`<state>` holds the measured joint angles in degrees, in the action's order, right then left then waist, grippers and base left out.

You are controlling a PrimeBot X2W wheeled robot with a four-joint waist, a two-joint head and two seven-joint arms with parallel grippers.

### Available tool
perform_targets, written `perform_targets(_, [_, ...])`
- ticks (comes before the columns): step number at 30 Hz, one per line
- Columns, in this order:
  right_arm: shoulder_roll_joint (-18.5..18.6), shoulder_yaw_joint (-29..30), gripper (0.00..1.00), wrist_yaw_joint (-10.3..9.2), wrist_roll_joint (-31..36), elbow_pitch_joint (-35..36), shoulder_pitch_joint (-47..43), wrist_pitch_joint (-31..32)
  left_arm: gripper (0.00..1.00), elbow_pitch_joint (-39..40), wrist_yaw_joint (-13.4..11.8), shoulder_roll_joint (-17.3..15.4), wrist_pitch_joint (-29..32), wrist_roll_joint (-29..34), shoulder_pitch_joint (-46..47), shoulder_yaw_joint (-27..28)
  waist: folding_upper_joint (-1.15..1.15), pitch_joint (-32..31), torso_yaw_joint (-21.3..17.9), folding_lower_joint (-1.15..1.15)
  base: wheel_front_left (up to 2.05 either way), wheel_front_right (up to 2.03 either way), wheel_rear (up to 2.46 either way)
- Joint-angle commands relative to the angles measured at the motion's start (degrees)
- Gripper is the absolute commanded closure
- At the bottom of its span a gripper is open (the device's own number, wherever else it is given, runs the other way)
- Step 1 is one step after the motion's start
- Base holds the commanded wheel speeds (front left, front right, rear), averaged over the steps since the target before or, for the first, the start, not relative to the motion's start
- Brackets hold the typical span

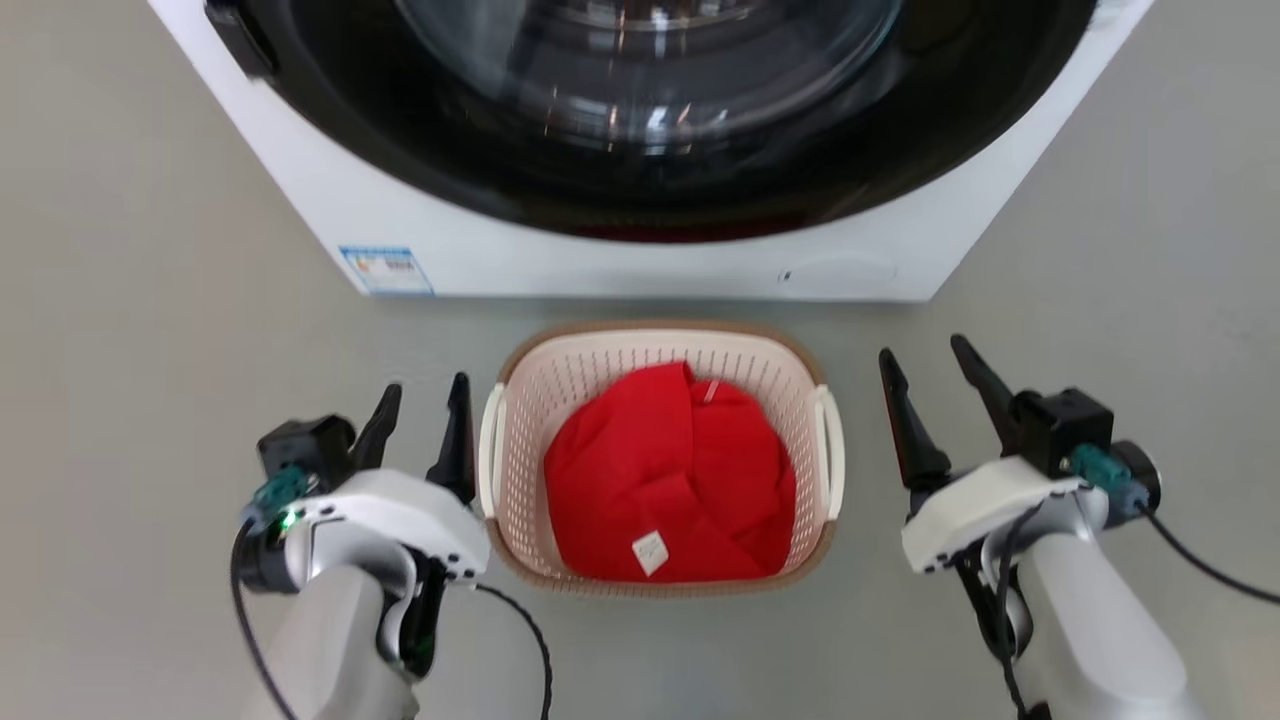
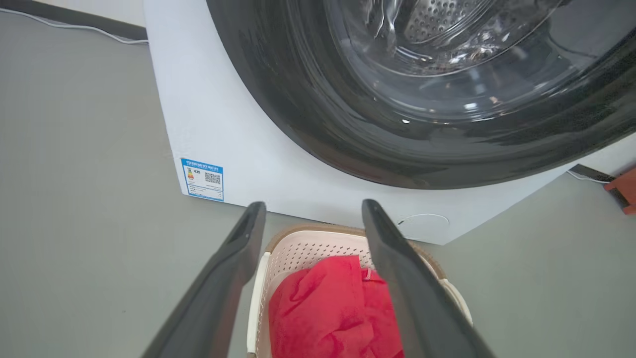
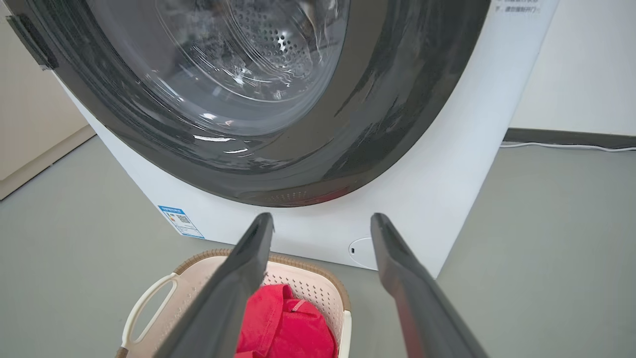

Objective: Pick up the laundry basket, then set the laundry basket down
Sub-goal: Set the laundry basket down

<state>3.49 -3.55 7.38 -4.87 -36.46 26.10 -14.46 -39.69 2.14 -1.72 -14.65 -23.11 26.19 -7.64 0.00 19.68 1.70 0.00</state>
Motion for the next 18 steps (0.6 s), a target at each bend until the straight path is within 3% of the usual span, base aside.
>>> perform_targets(1, [-0.6, -1.5, 0.0, 0.11, -0.5, 2.0, -1.6, -0.5, 0.0, 2.3, 0.6, -1.2, -0.3, 0.9, -1.3, 2.3, 0.0, -3.4, -1.1, 0.0, 0.0, 0.0, 0.0])
perform_targets(9, [-0.6, -2.1, 0.0, 0.11, 0.1, 6.4, -7.9, -0.5, 0.0, 11.0, 1.1, -1.2, -0.3, 1.4, -9.9, 7.2, 0.0, -10.4, -1.1, 0.0, 0.0, 0.0, 0.0])
perform_targets(18, [-0.6, -1.6, 0.0, 0.11, 0.8, 10.0, -14.7, -0.5, 0.0, 15.3, 1.3, -1.2, -0.3, 2.7, -17.2, 9.9, 0.0, -15.5, -0.7, 0.0, 0.0, 0.0, 0.0])
